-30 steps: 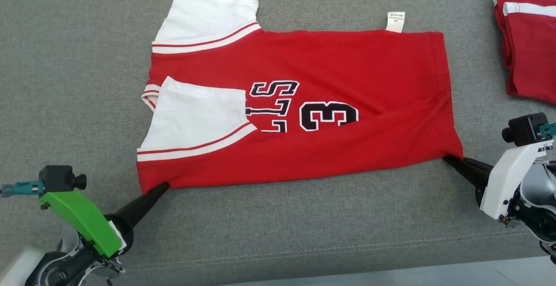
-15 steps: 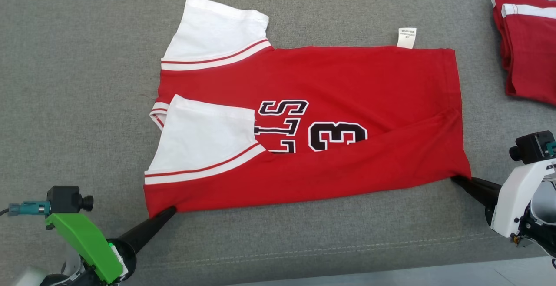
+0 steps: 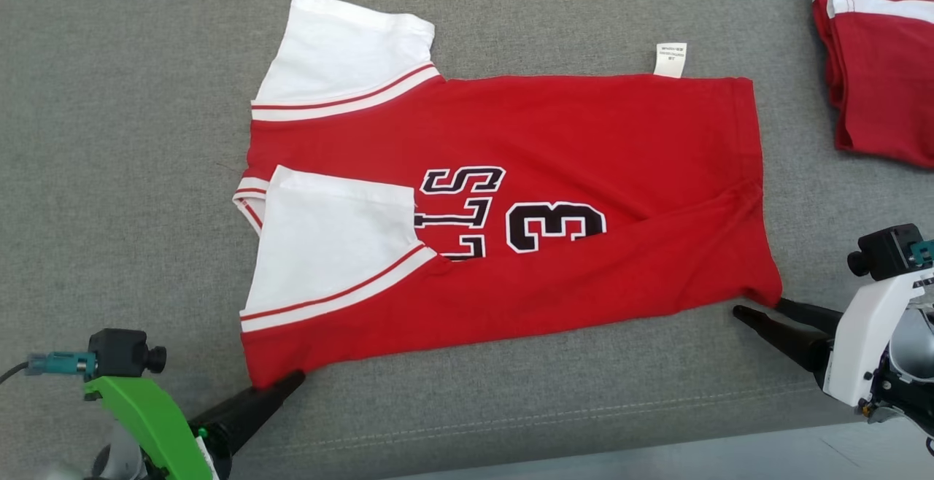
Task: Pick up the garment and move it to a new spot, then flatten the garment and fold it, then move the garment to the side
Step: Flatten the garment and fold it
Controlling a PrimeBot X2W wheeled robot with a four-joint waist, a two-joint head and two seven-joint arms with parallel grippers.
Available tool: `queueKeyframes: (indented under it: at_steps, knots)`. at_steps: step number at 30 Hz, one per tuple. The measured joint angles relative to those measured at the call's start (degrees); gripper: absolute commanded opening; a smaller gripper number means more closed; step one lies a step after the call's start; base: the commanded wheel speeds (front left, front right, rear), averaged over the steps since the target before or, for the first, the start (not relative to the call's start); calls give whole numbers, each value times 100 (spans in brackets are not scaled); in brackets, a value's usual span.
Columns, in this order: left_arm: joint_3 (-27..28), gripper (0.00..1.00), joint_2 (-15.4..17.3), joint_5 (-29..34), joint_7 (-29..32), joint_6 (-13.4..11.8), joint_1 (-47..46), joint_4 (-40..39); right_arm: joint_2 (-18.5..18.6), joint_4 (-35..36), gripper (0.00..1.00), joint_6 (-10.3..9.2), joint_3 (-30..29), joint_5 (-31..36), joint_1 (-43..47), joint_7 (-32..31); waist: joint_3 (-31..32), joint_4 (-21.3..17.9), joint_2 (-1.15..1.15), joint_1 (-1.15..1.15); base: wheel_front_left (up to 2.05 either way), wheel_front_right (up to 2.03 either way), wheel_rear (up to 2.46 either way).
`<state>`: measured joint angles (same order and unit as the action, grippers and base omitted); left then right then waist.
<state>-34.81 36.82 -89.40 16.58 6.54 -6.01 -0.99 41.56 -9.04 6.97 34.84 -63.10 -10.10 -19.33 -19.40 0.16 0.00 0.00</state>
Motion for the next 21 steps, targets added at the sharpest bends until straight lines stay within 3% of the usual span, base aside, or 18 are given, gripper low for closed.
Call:
queueKeyframes:
  at_steps: [2,6,11,15,21]
  knots:
    - [-5,100,121,171,0,-19,12,-7,86,2,100,-11,-19,3,0,-62,8,-35,0,0,0,0,0]
    - [-43,100,569,478,109,-154,16,-141,397,86,100,-211,-165,114,-21,-69,-8,-99,0,0,0,0,0]
    - [377,100,1151,868,94,-390,-318,-236,560,377,100,-403,-568,386,-626,68,-117,-151,0,0,0,0,0]
    - [770,100,1182,860,102,-458,-1218,-505,497,534,100,-522,-765,528,-1348,146,-281,-172,0,0,0,0,0]
    - [877,100,1238,901,494,-611,-2275,-586,204,568,100,-609,-525,623,-1859,-197,-637,-175,0,0,0,0,0]
